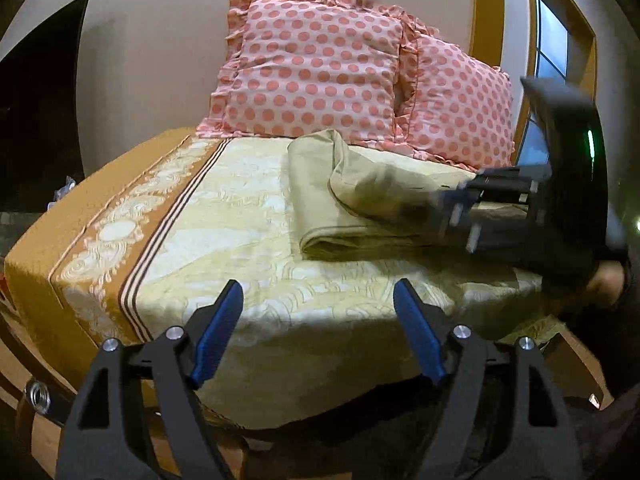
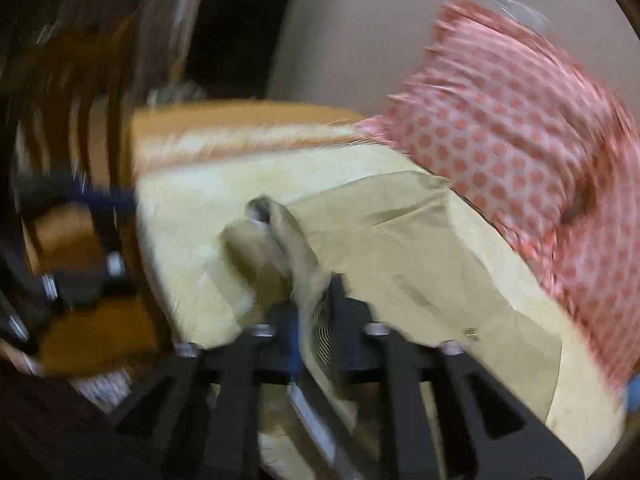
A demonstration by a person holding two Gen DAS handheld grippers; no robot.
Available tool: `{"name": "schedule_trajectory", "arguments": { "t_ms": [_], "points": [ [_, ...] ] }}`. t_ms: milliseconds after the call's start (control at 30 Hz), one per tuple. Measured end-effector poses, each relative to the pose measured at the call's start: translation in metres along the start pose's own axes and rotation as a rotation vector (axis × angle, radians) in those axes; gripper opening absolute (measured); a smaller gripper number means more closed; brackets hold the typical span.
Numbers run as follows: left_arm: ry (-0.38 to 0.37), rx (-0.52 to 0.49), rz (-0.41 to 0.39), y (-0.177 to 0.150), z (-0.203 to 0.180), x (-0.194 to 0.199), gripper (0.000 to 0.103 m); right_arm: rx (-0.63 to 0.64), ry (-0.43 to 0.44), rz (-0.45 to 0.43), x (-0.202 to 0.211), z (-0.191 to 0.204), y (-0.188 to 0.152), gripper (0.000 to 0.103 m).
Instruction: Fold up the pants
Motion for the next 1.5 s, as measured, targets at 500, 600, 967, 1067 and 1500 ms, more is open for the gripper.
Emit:
{"name": "schedule_trajectory", "arguments": {
  "t_ms": [500,600,967,1067,1500],
  "points": [
    [-0.103,0.0,0.017,0.093,0.009,-0.081,0.085,-1.378,0.159,0.096,-0.011,-0.311,-0.079,0.08],
    [-0.157,0.062,0.11,0.103,0.024,-0.121,0.085,-1.301,0.155,0.067,0.0,-0.313,-0.079,0.084],
    [-0.24,0.097,0.372,0.103,0.027,-0.233,0.086,-1.028,0.204,0.123,-0.032,-0.286,-0.056,0.069],
    [-0.247,0.064,0.396,0.11,0.022,-0.246,0.085,-1.046,0.237,0.135,-0.03,-0.291,-0.065,0.027],
    [-0.255,0.063,0.335,0.158,0.017,-0.268,0.014,-1.098,0.377,-0.006,-0.026,-0.324,-0.02,0.012]
  ]
}}
Point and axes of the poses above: each gripper's, at about its wrist camera, not at the fingertips, and x roughly against the way its jaws point, z to its left, y to its top, the point moved 10 cm from there along -x, roughly the way its jaws point, and after that the axes turned 10 degrees about -x, right-handed, at the moved point
